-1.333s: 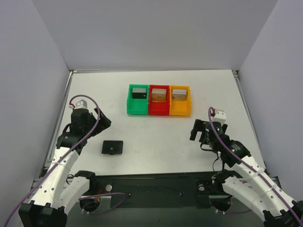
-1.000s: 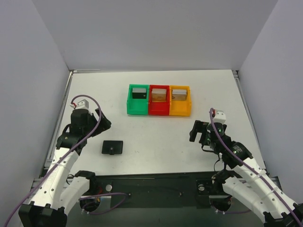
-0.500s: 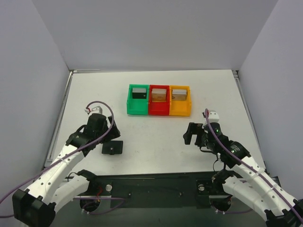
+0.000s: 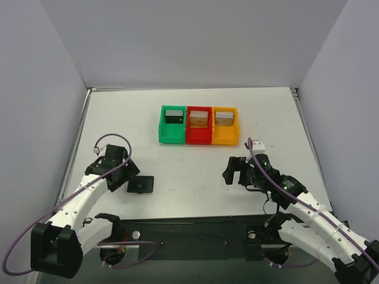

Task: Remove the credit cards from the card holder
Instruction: Open the card holder at the center of the board.

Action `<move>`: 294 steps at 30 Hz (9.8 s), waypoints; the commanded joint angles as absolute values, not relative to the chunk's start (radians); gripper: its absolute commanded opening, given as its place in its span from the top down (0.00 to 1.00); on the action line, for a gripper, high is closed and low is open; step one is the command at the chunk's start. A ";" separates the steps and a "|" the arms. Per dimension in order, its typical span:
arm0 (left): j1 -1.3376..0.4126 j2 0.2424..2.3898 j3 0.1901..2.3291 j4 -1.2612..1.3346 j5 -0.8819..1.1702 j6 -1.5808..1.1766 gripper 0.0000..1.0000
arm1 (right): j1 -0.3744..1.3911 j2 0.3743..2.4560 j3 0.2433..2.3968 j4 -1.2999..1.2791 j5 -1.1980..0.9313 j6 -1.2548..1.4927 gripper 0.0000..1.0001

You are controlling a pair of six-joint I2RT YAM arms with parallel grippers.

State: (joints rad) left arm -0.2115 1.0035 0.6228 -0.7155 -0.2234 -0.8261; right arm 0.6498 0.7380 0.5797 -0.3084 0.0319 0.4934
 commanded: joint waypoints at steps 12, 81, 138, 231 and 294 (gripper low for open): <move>-0.198 1.046 0.491 -0.534 -0.028 -0.903 0.13 | 0.658 0.772 0.586 -0.247 -0.031 0.500 0.00; -0.410 1.355 0.647 -0.272 0.044 -0.736 0.49 | 0.985 1.727 0.798 0.460 -0.247 1.111 0.14; -0.640 1.117 0.334 -0.015 0.101 -1.028 0.50 | 0.940 1.654 0.770 0.172 -0.293 0.769 0.28; -0.762 1.204 0.225 0.428 0.190 -1.077 0.35 | 0.937 1.509 0.572 0.282 -0.298 0.821 0.44; -0.618 0.887 0.150 0.634 0.448 -1.077 0.18 | 0.900 1.201 0.640 0.222 -0.477 0.746 1.00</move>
